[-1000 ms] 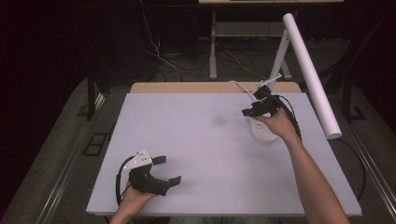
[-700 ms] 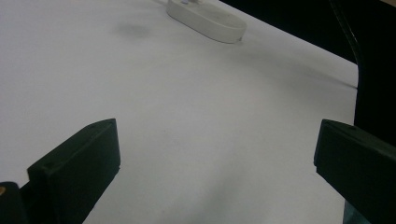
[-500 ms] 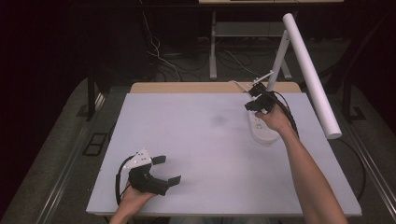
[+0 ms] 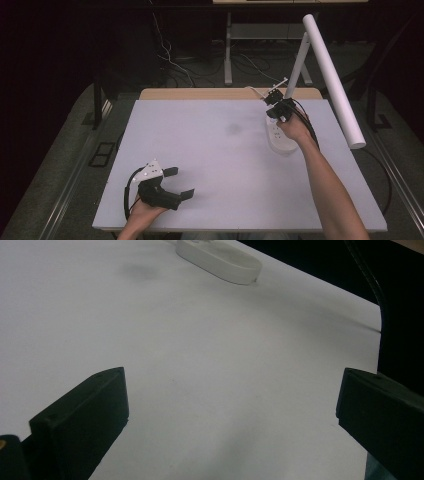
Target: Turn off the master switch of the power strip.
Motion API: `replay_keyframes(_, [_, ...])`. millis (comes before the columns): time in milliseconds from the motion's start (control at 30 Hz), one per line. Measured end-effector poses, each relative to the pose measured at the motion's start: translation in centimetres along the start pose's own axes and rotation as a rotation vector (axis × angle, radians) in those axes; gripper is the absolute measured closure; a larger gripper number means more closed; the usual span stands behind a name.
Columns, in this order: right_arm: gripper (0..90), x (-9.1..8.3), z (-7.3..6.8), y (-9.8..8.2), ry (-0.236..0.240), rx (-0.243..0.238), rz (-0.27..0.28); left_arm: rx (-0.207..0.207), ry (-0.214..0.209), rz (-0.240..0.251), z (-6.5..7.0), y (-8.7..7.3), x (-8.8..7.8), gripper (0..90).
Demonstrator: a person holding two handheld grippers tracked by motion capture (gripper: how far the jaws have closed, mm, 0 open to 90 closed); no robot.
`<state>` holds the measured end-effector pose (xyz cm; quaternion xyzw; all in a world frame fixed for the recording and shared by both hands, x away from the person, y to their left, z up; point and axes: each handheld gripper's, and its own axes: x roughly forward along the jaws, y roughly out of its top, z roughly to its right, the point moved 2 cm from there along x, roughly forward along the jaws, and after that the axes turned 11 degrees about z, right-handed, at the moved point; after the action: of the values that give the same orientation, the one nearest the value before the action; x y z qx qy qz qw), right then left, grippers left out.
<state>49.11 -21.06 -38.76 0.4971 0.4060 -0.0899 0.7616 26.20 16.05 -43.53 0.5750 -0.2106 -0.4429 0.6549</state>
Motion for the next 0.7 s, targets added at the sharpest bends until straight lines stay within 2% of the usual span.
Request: replay_keyframes(700, [89.3,2.4,0.1,-1.1,-0.067,-0.048,-0.076,0.003,-0.007,-0.001,0.2,0.0,0.0,0.0])
